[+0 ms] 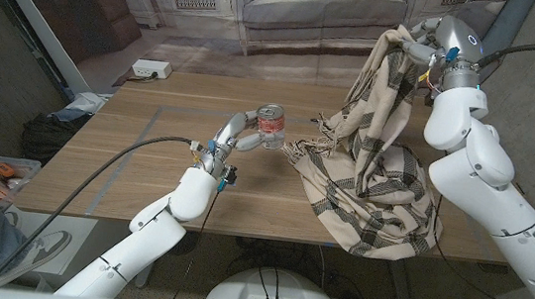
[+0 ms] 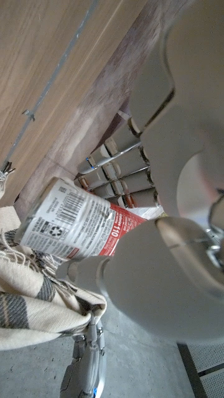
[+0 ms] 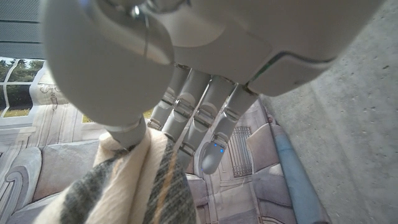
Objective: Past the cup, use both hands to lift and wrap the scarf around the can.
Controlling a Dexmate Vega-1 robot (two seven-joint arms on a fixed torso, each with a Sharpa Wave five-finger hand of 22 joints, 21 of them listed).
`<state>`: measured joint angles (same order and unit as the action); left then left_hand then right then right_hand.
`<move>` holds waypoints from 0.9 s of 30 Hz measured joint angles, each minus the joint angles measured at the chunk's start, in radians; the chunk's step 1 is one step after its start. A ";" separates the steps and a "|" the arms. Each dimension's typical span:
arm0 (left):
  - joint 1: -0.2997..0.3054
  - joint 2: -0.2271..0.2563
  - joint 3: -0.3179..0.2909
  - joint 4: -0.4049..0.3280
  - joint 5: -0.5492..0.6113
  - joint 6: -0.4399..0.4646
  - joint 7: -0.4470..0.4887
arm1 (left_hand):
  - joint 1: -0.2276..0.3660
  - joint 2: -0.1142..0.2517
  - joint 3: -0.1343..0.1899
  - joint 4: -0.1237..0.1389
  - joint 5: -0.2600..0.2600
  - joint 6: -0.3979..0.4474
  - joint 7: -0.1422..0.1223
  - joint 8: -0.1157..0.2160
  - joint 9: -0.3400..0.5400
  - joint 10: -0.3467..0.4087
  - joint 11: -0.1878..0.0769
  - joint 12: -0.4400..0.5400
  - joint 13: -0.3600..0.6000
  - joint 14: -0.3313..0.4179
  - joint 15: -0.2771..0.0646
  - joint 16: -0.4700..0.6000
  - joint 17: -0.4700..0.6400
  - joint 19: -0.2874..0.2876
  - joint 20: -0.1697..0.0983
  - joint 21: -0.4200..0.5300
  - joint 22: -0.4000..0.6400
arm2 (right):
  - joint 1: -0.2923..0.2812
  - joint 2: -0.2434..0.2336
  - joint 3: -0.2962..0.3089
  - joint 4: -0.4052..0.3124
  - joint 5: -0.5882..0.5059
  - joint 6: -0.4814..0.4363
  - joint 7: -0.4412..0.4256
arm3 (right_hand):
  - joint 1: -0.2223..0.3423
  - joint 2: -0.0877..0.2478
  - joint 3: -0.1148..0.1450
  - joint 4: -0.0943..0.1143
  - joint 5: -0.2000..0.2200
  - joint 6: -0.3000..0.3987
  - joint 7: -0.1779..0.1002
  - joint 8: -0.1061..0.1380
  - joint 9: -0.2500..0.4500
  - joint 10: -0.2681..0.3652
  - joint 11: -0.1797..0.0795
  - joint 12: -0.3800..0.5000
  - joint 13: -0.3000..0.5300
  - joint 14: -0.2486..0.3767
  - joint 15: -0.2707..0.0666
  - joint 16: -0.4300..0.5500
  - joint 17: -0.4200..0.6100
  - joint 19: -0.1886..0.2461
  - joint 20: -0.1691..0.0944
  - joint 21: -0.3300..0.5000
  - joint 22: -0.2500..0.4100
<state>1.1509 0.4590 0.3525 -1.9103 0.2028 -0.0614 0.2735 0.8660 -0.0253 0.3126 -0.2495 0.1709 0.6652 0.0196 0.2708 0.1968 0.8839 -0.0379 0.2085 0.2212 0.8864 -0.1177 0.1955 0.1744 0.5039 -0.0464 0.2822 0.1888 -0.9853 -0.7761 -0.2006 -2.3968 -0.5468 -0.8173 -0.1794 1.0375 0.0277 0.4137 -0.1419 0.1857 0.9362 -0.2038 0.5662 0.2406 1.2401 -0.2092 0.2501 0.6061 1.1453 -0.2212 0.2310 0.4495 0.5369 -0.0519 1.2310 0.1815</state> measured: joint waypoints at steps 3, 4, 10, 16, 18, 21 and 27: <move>-0.035 -0.017 0.013 0.013 -0.021 0.028 -0.022 | 0.000 0.000 0.000 0.000 0.000 0.004 0.004 0.000 0.001 0.004 0.004 0.000 0.003 0.009 0.001 -0.001 -0.001 0.000 0.000 0.000 0.000 | -0.057 -0.018 0.069 -0.034 0.042 0.010 0.007 | 0.007 -0.007 0.000 0.000 0.000 0.008 0.000 -0.003 0.001 0.000 0.000 0.000 0.000 0.000 0.000 0.000 0.002 0.000 0.000 0.000 0.000; -0.061 -0.027 0.023 0.021 -0.027 0.040 -0.030 | 0.000 0.000 0.000 0.000 0.000 0.004 0.004 0.000 0.001 0.004 0.004 0.000 0.004 0.009 0.001 -0.002 -0.001 0.000 0.000 0.000 0.000 | -0.074 -0.023 0.091 -0.043 0.072 0.018 0.015 | 0.007 -0.007 0.000 0.000 0.001 0.009 0.002 -0.003 0.002 0.000 0.000 0.000 0.000 0.000 0.000 0.000 0.001 0.000 0.000 0.000 0.000; -0.158 -0.066 0.066 0.069 -0.036 0.095 -0.068 | 0.000 0.000 0.000 0.000 0.000 0.005 0.005 0.000 0.001 0.005 0.005 0.000 0.005 0.009 0.001 -0.002 0.000 0.000 0.000 0.000 0.000 | -0.193 -0.050 0.247 -0.109 0.160 0.045 0.048 | 0.008 -0.008 0.000 0.000 0.008 0.009 0.002 -0.006 0.009 0.000 0.000 0.000 0.000 0.000 0.000 0.000 0.000 0.000 0.000 0.000 0.000; -0.269 -0.113 0.119 0.149 -0.036 0.121 -0.098 | 0.000 0.000 0.004 -0.004 0.000 0.005 0.005 -0.001 0.001 0.005 0.005 -0.001 0.005 0.010 0.000 -0.002 0.000 0.000 0.000 0.000 0.000 | -0.301 -0.048 0.376 -0.156 0.235 0.081 0.082 | 0.008 -0.008 -0.003 0.003 0.008 0.009 0.002 -0.007 0.009 0.000 0.000 0.000 0.001 0.000 0.000 0.000 0.000 0.000 0.000 0.000 0.000; -0.302 -0.128 0.136 0.177 -0.033 0.128 -0.108 | 0.000 0.000 0.004 -0.004 -0.001 0.005 0.005 -0.001 0.001 0.005 0.005 -0.001 0.005 0.010 0.000 -0.003 0.000 0.000 0.000 0.000 0.000 | -0.344 -0.038 0.426 -0.173 0.258 0.097 0.094 | 0.008 -0.008 -0.007 0.001 0.008 0.009 0.002 -0.009 0.010 0.000 0.000 0.000 0.001 0.000 0.000 0.000 0.000 0.000 0.000 0.000 0.000; -0.349 -0.150 0.164 0.220 -0.026 0.134 -0.117 | 0.000 0.000 0.004 -0.004 -0.001 0.006 0.005 -0.001 0.001 0.005 0.005 -0.001 0.005 0.011 0.000 -0.003 0.000 0.000 0.000 0.000 0.000 | -0.386 -0.024 0.480 -0.193 0.295 0.118 0.118 | 0.009 -0.007 -0.010 -0.002 0.008 0.012 -0.002 -0.014 0.012 0.000 0.000 0.000 0.001 0.006 -0.005 0.000 0.000 0.000 0.000 0.000 0.000; -0.409 -0.175 0.203 0.280 -0.002 0.136 -0.124 | 0.000 0.000 0.004 -0.004 -0.001 0.006 0.006 -0.003 0.001 0.005 0.005 -0.004 0.004 0.011 0.000 -0.004 -0.003 0.000 0.000 0.000 0.000 | -0.430 -0.005 0.555 -0.227 0.367 0.138 0.170 | 0.013 -0.003 -0.010 -0.002 0.008 0.012 -0.002 -0.015 0.012 0.000 0.000 0.000 0.001 0.015 -0.010 0.000 0.000 0.010 -0.002 0.006 0.000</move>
<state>0.7420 0.2837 0.5552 -1.6305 0.2010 0.0748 0.1496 0.8659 -0.0253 0.3167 -0.2536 0.1695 0.6708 0.0251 0.2678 0.1980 0.8892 -0.0325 0.2048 0.2256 0.8971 -0.1178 0.1916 0.1716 0.5036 -0.0463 0.2822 0.1886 -1.4150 -0.7807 0.3539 -2.6235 -0.1795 -0.6795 -0.0096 1.0502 0.0243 0.4039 -0.1434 0.1934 0.9487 -0.2057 0.5507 0.2530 1.2400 -0.2089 0.2500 0.6066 1.1608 -0.2315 0.2310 0.4497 0.5464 -0.0536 1.2372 0.1816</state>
